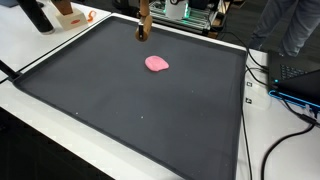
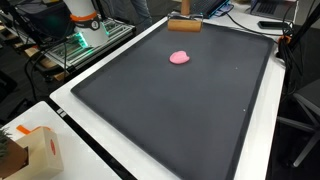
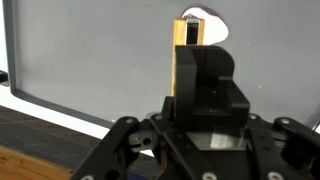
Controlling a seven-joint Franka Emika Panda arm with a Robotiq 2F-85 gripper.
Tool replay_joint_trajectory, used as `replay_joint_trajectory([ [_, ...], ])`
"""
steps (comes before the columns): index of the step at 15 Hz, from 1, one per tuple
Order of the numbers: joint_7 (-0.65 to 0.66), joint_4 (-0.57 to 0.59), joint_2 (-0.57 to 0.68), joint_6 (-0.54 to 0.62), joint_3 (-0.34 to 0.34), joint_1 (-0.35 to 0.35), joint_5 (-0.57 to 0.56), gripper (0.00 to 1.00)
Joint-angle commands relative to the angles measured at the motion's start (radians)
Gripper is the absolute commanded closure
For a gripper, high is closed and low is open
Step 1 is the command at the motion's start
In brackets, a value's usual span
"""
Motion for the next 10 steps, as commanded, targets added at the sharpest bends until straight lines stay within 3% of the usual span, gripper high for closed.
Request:
replay_joint_trajectory([
  [1,0.008,0.003,-0.003,-0.010,-0.002,0.014,-0.010,0.51],
  [10,0.011,0.004,-0.008,-0.018,0.003,0.018,-0.018,0.51],
])
